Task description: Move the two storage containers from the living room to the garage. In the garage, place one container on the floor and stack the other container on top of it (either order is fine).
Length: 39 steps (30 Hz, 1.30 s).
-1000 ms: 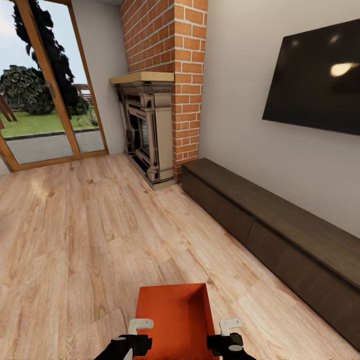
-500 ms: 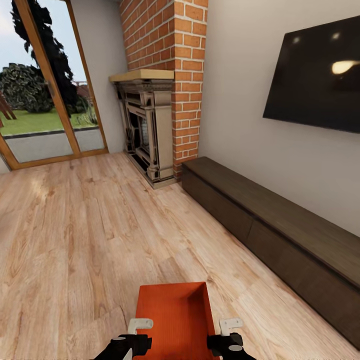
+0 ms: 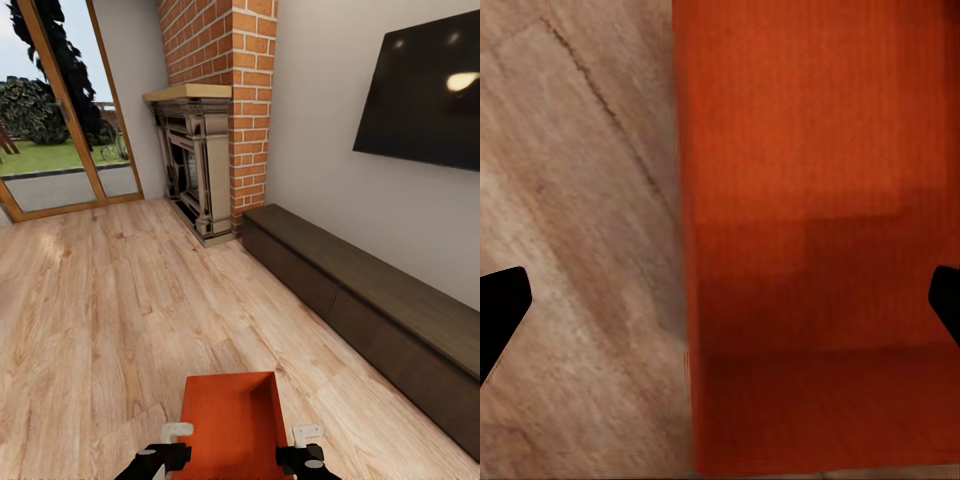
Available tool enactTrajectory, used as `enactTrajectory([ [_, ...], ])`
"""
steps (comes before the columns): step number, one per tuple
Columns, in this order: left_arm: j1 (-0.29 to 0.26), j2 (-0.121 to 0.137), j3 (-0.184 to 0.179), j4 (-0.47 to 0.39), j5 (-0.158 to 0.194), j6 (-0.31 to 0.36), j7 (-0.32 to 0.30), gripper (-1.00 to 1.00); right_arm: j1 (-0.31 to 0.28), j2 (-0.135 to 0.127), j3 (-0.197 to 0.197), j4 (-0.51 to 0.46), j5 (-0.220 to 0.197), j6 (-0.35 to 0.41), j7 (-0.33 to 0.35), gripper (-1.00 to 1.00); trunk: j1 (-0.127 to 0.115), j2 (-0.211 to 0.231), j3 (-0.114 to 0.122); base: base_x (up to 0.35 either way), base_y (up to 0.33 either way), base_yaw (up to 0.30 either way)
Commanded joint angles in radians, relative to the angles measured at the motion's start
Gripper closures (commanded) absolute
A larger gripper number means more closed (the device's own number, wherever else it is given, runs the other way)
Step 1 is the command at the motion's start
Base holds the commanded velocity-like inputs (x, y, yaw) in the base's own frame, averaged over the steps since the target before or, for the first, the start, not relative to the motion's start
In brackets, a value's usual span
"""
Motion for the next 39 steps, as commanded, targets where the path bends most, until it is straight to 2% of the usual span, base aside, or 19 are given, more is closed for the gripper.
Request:
enactTrajectory([
  [1, 0.000, 0.001, 0.002, -0.001, 0.000, 0.001, 0.002, -1.00, -0.001, 0.000, 0.008, 0.000, -0.011, -0.004, -0.004, -1.00, 0.000, 0.000, -0.002, 0.000, 0.000, 0.000],
  [9, 0.000, 0.004, 0.002, 0.005, 0.005, -0.016, 0.002, -1.00, -0.001, 0.000, 0.008, 0.000, -0.011, -0.004, -0.002, -1.00, 0.000, 0.000, -0.014, 0.000, 0.000, 0.000],
  [26, 0.000, 0.003, 0.002, 0.009, 0.006, -0.016, 0.002, -1.00, -0.001, -0.001, 0.008, 0.000, -0.011, -0.004, -0.002, -1.00, 0.000, 0.000, -0.016, 0.000, 0.000, 0.000],
  [39, 0.000, 0.003, 0.002, 0.009, 0.007, -0.016, 0.002, -1.00, -0.001, -0.001, 0.008, 0.000, -0.011, -0.006, -0.002, -1.00, 0.000, 0.000, -0.035, 0.000, 0.000, 0.000],
])
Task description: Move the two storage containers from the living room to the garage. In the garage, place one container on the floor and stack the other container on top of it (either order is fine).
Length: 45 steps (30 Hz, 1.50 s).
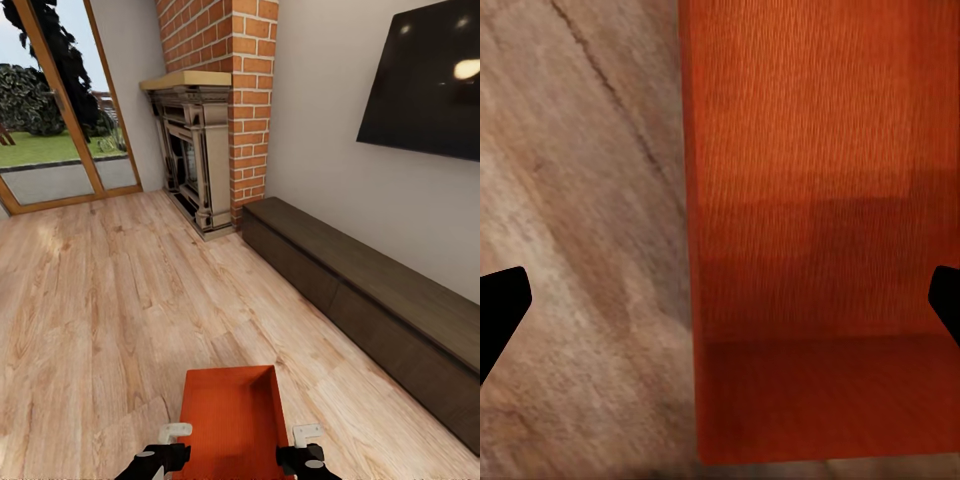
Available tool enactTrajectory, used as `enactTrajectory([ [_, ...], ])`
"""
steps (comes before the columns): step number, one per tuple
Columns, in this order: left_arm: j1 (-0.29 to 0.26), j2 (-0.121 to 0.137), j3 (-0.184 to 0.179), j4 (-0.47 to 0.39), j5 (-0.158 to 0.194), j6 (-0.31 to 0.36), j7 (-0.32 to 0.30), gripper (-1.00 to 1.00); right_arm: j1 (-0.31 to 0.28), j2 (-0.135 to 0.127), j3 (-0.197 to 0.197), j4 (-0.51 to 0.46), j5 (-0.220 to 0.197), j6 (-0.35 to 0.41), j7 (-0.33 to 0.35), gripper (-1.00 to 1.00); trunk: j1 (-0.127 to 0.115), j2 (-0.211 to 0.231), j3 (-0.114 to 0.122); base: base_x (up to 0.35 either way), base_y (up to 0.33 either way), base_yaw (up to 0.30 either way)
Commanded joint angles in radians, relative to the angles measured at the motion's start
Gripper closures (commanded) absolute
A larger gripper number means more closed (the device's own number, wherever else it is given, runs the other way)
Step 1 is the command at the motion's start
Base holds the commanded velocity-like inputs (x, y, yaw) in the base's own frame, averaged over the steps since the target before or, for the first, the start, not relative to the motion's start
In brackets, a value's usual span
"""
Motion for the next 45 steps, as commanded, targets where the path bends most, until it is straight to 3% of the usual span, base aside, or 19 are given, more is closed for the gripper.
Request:
enactTrajectory([
  [1, 0.000, 0.000, 0.002, -0.002, 0.000, 0.006, 0.002, -1.00, -0.001, 0.000, 0.008, 0.001, -0.011, -0.004, -0.004, -1.00, 0.000, 0.000, -0.002, 0.000, 0.000, 0.000],
  [31, 0.000, 0.001, 0.002, -0.001, 0.000, 0.007, 0.002, -1.00, -0.001, 0.000, 0.008, 0.001, -0.009, -0.004, -0.004, -1.00, 0.000, 0.000, -0.051, 0.000, 0.000, 0.000],
  [45, 0.000, 0.000, 0.000, -0.006, -0.006, 0.005, 0.001, -1.00, -0.001, -0.002, 0.008, 0.001, -0.009, -0.004, 0.002, -1.00, 0.000, 0.000, -0.053, 0.000, 0.000, 0.000],
])
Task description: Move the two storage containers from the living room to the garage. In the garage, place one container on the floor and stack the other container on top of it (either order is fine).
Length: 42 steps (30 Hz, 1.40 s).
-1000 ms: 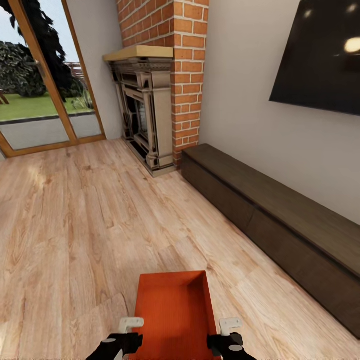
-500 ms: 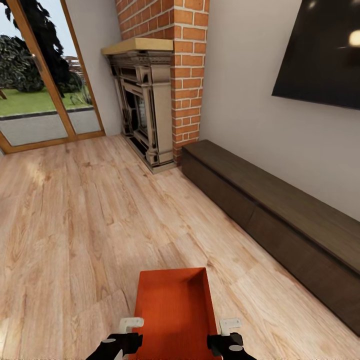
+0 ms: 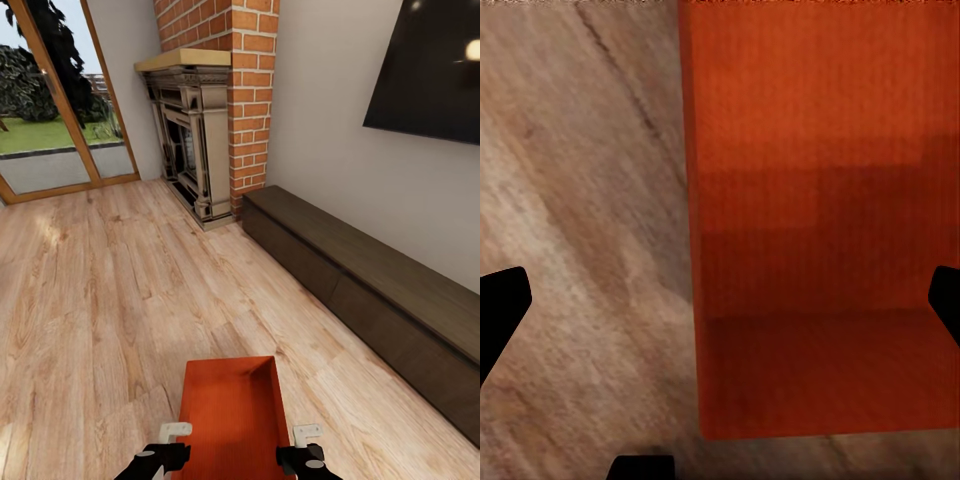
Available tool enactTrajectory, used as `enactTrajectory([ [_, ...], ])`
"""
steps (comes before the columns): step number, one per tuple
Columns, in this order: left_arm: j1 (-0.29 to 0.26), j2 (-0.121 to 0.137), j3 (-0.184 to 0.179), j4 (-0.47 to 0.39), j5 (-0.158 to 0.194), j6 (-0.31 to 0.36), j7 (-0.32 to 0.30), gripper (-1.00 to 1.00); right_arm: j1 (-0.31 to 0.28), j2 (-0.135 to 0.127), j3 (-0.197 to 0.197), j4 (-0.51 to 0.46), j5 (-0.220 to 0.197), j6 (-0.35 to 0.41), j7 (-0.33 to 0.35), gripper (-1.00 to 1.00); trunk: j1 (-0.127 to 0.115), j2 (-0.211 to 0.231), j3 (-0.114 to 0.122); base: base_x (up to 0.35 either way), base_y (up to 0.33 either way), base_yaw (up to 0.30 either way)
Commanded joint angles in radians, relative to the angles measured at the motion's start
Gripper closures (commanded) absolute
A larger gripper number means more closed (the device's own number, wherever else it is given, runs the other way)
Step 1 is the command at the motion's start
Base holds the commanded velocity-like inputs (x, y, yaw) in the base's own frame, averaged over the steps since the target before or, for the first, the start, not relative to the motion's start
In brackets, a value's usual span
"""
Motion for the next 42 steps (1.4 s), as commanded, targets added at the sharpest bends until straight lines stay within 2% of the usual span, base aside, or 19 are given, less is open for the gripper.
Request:
enactTrajectory([
  [1, 0.000, -0.001, 0.001, -0.003, -0.001, 0.006, 0.002, -1.00, -0.001, 0.000, 0.008, 0.000, -0.011, -0.004, -0.004, -1.00, 0.000, 0.000, -0.001, 0.000, 0.000, 0.000],
  [36, 0.000, -0.004, -0.003, -0.010, -0.004, 0.014, 0.003, -1.00, -0.001, -0.001, 0.008, 0.001, -0.012, -0.003, 0.000, -1.00, 0.000, 0.000, -0.001, 0.000, 0.000, 0.000],
  [42, 0.000, -0.004, -0.003, -0.010, -0.003, 0.016, -0.001, -1.00, -0.001, -0.002, 0.008, 0.001, -0.012, -0.002, 0.000, -1.00, 0.023, -0.042, -0.020, 0.000, 0.000, 0.000],
])
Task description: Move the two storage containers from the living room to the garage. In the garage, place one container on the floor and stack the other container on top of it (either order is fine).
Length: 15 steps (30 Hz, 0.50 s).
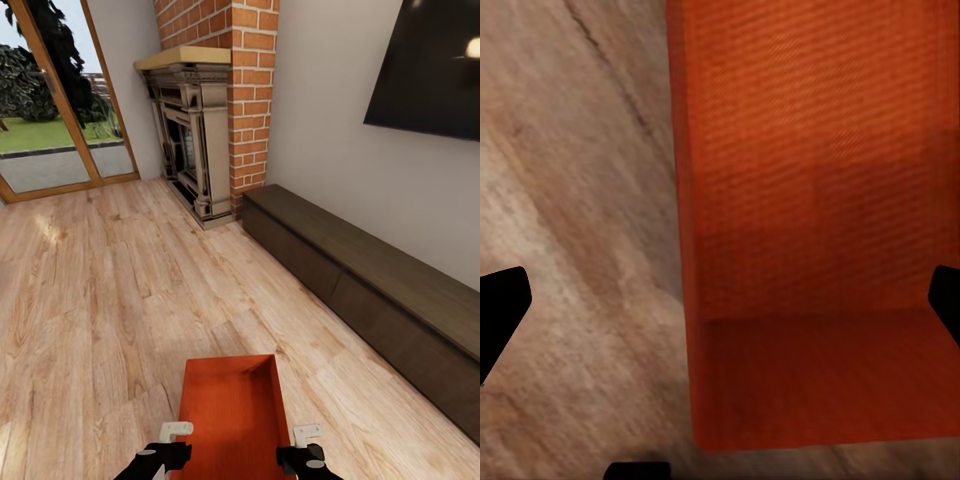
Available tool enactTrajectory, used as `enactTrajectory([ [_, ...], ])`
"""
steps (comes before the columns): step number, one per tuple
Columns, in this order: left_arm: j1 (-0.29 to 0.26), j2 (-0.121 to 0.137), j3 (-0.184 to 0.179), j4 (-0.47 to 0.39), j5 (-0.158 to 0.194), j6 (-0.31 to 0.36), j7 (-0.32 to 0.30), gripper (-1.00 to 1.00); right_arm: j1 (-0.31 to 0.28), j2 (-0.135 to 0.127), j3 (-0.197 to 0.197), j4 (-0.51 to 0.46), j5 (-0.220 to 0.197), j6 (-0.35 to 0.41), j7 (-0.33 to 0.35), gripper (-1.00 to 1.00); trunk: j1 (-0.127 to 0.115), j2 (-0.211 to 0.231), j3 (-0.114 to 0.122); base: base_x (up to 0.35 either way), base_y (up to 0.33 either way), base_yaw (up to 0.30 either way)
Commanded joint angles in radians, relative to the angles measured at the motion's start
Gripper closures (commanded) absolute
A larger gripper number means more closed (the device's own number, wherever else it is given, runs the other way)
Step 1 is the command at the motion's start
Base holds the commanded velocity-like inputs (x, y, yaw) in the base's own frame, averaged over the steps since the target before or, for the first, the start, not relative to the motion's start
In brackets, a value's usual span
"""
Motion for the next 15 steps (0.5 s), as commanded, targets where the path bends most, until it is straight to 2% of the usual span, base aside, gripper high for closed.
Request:
enactTrajectory([
  [1, 0.000, 0.000, 0.001, -0.002, -0.001, 0.007, 0.001, -1.00, -0.001, 0.000, 0.008, 0.000, -0.011, -0.004, -0.004, -1.00, 0.004, -0.008, -0.004, 0.000, 0.000, 0.000],
  [10, 0.000, 0.000, 0.001, -0.002, -0.001, 0.007, -0.003, -1.00, -0.001, 0.000, 0.008, 0.000, -0.010, -0.004, -0.003, -1.00, 0.038, -0.071, -0.032, 0.000, 0.000, 0.000],
  [15, 0.000, 0.000, 0.001, -0.002, -0.001, 0.006, -0.004, -1.00, -0.001, 0.000, 0.008, 0.000, -0.010, -0.004, -0.003, -1.00, 0.038, -0.071, -0.032, 0.000, 0.000, 0.000],
])
